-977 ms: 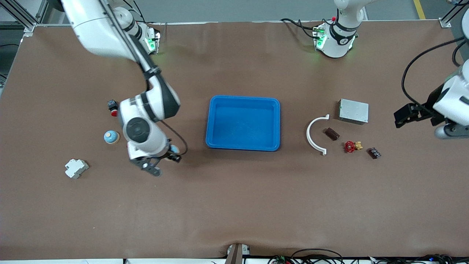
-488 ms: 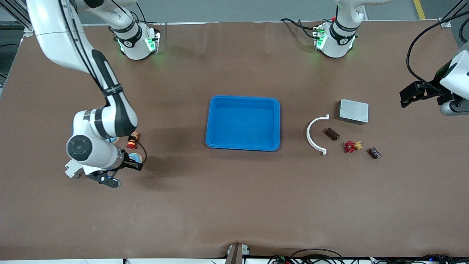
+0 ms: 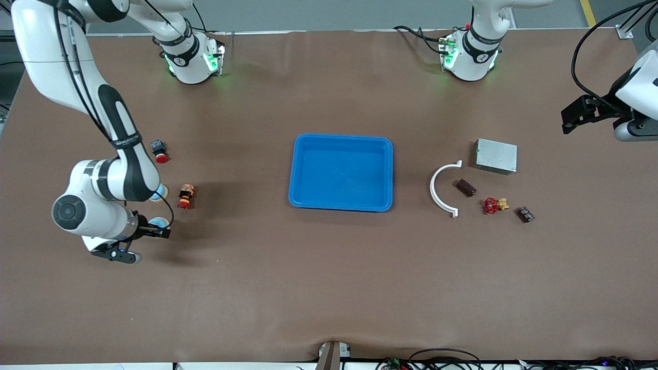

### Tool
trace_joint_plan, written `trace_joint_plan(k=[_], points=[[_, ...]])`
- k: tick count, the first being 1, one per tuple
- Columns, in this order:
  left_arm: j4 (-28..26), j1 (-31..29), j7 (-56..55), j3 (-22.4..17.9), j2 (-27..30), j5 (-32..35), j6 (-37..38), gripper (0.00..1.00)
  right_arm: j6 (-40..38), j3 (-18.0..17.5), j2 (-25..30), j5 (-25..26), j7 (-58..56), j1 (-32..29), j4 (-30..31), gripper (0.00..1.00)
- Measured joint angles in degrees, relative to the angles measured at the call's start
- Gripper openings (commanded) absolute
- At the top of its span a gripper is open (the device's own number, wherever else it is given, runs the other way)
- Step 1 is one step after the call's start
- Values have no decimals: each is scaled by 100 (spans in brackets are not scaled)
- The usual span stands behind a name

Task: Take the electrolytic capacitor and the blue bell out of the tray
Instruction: 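Carry the bell with the right gripper and set it beside the first bell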

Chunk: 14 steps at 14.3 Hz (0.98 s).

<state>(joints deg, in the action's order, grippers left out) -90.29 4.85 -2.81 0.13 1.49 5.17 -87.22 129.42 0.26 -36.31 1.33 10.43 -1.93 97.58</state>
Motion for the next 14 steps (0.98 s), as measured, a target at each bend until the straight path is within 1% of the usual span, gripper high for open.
trace_joint_plan(k=[9, 12, 14], points=[[-95, 40, 9, 74, 0, -10, 15, 100, 291, 0, -192, 0, -799, -406, 54, 0], [-95, 5, 6, 57, 1, -10, 12, 100, 309, -1, -219, 0, -938, -546, 64, 0], [-97, -63, 6, 45, 1, -44, 12, 100, 457, -2, -254, 0, -972, -577, 117, 0]])
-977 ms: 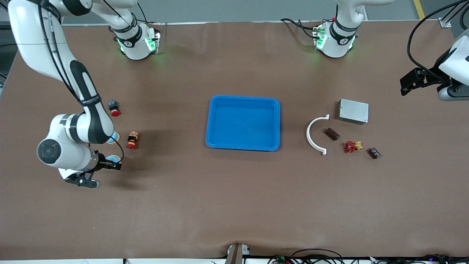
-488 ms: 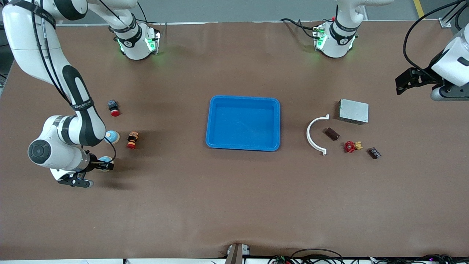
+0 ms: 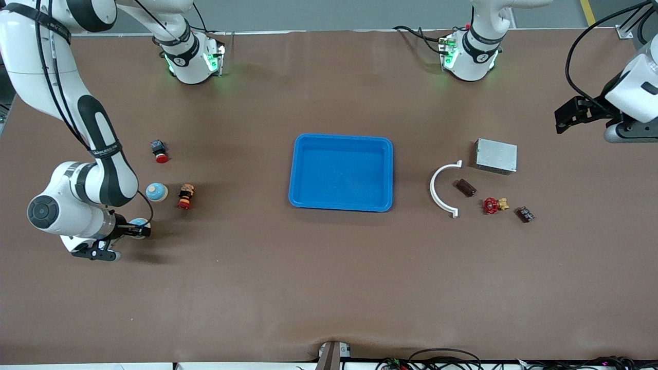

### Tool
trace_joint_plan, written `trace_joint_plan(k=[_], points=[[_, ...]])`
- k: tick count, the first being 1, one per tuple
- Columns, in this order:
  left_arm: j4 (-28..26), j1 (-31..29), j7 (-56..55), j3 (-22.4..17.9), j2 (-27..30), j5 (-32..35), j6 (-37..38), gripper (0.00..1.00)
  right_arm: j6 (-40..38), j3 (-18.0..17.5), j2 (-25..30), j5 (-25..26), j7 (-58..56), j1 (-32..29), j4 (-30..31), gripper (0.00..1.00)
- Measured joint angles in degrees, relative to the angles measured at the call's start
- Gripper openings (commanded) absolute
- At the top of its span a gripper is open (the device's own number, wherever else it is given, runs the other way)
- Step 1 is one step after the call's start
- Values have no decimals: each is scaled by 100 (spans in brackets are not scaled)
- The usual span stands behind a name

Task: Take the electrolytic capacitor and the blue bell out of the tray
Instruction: 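Carry the bell with the right gripper and set it beside the first bell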

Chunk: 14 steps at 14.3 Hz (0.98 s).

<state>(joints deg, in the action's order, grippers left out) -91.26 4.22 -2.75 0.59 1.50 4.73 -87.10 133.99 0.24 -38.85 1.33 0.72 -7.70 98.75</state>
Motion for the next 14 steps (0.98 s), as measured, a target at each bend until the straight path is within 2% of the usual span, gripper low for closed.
trace_joint_plan(k=[14], points=[[0, 13, 0, 8, 1, -23, -11, 100, 386, -76, -97, -7, 2, 2, 114, 0]])
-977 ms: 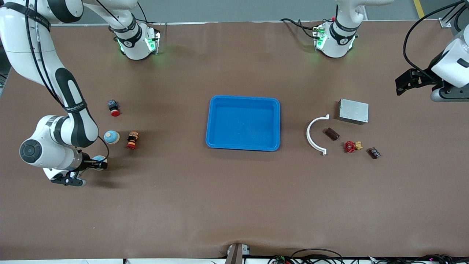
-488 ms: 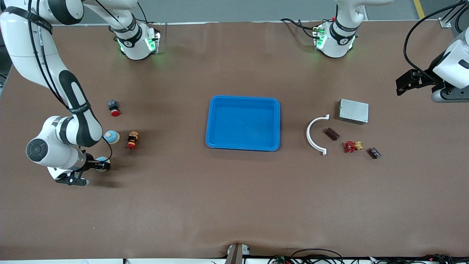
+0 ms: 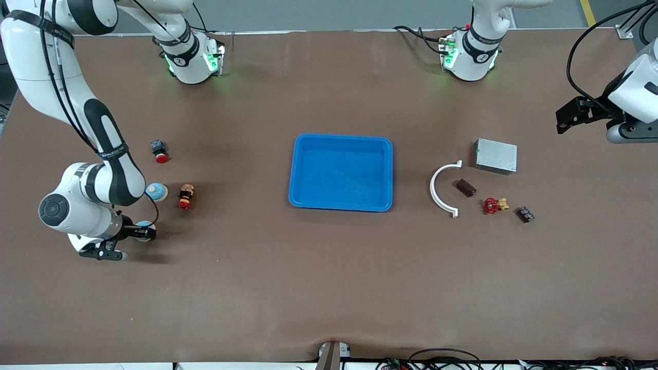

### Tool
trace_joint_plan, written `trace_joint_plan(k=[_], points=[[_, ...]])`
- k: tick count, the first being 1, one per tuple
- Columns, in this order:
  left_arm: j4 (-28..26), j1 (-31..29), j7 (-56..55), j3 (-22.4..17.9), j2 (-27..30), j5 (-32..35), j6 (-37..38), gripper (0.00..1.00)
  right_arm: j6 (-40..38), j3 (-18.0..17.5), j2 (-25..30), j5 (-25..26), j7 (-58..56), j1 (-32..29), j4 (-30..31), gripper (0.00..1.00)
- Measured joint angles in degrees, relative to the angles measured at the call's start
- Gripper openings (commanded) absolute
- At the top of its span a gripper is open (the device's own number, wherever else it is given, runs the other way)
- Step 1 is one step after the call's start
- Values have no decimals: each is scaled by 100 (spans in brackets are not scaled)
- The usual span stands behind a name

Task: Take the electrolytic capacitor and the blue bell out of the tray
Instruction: 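Carry the bell with the right gripper and set it beside the first bell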

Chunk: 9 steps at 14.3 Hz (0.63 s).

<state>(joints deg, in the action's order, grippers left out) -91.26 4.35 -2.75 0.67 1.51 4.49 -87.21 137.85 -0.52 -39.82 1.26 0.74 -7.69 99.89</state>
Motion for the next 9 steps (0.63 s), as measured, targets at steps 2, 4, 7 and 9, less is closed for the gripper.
trace_joint_plan(k=[2, 4, 7, 9], points=[[2, 2, 0, 1, 1, 0, -1, 100, 9, 2, 0, -20, 3, 0, 1, 0], [2, 12, 0, 3, 1, 0, -1, 100, 33, 4, 0, -60, 6, 0, 3, 99], [2, 32, 0, 22, 1, 0, -2, 100, 73, -2, -23, -206, 5, 0, 11, 100], [3, 43, 0, 58, 1, -34, -22, 100, 95, -7, -59, -228, 5, 1, 11, 100]])
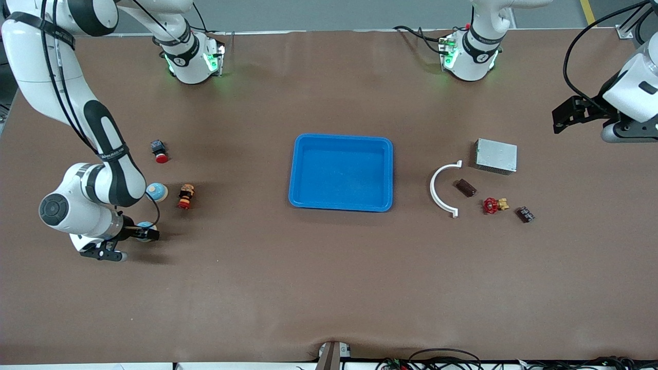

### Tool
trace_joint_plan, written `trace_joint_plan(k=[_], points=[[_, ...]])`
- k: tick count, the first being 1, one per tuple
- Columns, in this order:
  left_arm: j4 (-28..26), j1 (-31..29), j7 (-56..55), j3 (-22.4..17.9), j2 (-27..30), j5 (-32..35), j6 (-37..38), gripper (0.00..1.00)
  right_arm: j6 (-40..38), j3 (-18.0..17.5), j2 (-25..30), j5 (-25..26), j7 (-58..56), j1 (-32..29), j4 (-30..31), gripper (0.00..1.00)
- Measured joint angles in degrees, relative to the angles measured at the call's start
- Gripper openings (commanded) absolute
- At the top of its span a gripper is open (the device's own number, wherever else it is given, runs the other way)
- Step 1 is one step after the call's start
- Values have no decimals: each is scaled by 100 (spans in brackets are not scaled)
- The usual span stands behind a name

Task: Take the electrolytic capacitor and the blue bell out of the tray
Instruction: 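Carry the bell with the right gripper and set it beside the first bell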

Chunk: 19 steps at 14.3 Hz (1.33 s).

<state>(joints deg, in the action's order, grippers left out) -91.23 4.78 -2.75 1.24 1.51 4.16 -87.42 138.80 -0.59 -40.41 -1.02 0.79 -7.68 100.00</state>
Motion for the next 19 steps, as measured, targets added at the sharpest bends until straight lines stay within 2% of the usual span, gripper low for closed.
trace_joint_plan(k=[3, 11, 14, 19], points=[[42, 7, 0, 5, 0, -237, -26, 100, 0, -4, -17, -1, -4, 2, 0, 100], [68, 7, 0, 15, 27, -253, 39, 100, -260, -16, 10, 5, -20, 27, -94, 100], [60, 10, 0, 22, 26, -253, 54, 100, -588, -22, 166, 33, -31, 38, -174, 100], [112, 14, -1, 83, 31, -253, 54, 100, -1071, -24, 526, 373, -34, 63, -290, 100]])
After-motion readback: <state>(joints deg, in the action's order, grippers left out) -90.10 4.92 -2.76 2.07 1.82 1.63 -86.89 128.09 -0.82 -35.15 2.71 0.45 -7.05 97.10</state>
